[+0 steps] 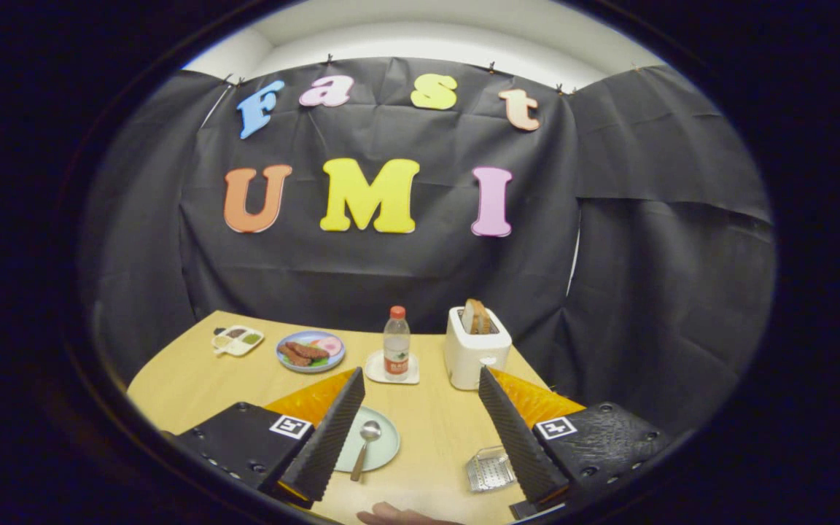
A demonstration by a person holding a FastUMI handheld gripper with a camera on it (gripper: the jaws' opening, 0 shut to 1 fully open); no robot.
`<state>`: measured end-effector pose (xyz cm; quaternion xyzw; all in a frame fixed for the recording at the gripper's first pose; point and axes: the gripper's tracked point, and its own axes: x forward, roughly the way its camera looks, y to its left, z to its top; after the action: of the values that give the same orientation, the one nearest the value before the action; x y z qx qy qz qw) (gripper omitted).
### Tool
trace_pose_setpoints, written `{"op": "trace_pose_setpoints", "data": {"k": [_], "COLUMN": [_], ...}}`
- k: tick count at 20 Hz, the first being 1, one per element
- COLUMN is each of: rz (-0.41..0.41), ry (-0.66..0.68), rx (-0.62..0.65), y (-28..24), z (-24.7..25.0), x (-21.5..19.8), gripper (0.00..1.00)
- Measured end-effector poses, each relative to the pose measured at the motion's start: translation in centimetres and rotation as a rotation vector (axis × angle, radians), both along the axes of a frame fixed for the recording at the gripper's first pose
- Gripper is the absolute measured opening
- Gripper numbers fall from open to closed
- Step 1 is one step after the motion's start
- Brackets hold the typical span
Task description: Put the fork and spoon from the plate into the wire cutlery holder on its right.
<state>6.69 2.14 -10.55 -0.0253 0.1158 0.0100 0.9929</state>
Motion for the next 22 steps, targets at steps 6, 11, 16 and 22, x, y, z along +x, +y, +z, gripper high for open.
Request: {"op": "trace_pose_setpoints", "data": {"k": [6,11,16,22], "rz": [0.04,0.054,0.028,-0.022], "ry": [0.273,0.391,0.469,0.542], "rx": [-0.017,-0.024,-0.005,0.079], "y": [4.6,8.1,9.6,9.7], "z": [-12.1,-18.4,-23.7,-27.0], "x": [1.8,3.8,6.1,6.2], "gripper": [0.96,0.94,0.82,0.5]}}
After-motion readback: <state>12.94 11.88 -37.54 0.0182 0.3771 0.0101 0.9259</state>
